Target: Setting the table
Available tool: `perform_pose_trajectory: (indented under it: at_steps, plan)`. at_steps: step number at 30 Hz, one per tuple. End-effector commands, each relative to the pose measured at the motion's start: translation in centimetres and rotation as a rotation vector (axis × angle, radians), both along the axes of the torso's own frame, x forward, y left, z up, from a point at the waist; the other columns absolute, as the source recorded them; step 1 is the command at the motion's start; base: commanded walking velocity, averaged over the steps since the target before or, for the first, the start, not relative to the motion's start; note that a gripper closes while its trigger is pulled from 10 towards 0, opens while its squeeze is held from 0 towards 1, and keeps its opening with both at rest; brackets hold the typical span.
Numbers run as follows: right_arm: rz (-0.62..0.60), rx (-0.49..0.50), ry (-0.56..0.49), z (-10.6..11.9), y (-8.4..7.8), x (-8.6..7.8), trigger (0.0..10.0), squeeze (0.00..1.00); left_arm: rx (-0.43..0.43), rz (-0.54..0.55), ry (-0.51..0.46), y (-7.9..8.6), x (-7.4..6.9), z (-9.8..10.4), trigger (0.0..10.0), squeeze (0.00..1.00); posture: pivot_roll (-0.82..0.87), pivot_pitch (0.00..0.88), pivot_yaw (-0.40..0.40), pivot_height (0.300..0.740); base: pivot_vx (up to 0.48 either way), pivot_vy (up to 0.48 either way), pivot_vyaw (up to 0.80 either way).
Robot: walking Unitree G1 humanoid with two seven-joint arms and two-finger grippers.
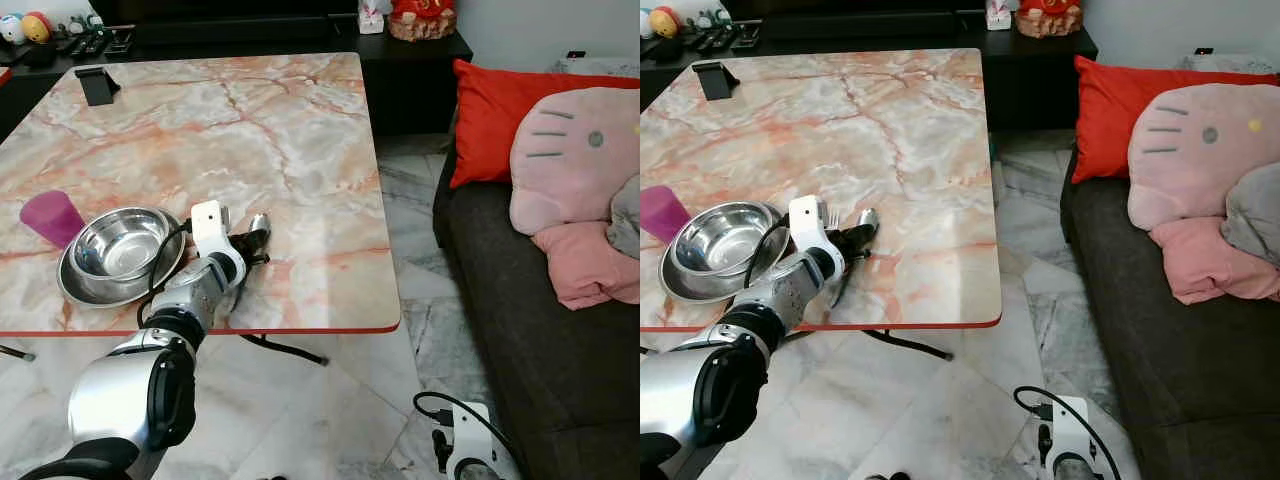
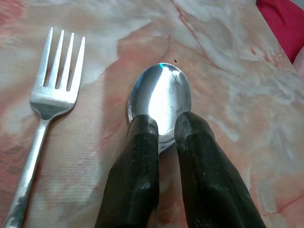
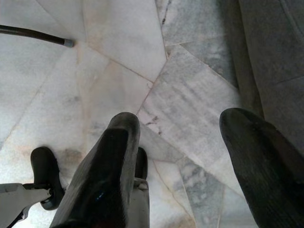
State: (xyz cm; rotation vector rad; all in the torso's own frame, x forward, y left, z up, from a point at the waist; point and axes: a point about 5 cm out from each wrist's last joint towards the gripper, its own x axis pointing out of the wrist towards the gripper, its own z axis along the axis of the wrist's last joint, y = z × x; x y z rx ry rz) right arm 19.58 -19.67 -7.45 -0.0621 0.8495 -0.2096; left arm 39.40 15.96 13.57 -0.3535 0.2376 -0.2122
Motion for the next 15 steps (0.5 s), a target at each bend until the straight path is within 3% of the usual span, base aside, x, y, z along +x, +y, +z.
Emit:
perform_pose_trajectory:
  at_steps: [1, 15]
  plan:
    - [-0.006, 0.003, 0.015, -0.24, 0.08, -0.42, 10.0, 0.00, 0.008, 0.011, 0.007, 0.33, -0.03, -0.10, 10.0, 0.00, 0.01, 0.098, 0.044, 0.740, 0.000, 0.000, 0.00]
    - [-0.006, 0.001, 0.015, -0.22, 0.03, -0.38, 10.0, 0.00, 0.022, 0.013, -0.003, 0.51, 0.04, 0.11, 10.0, 0.00, 0.01, 0.099, 0.044, 0.740, 0.000, 0.000, 0.00]
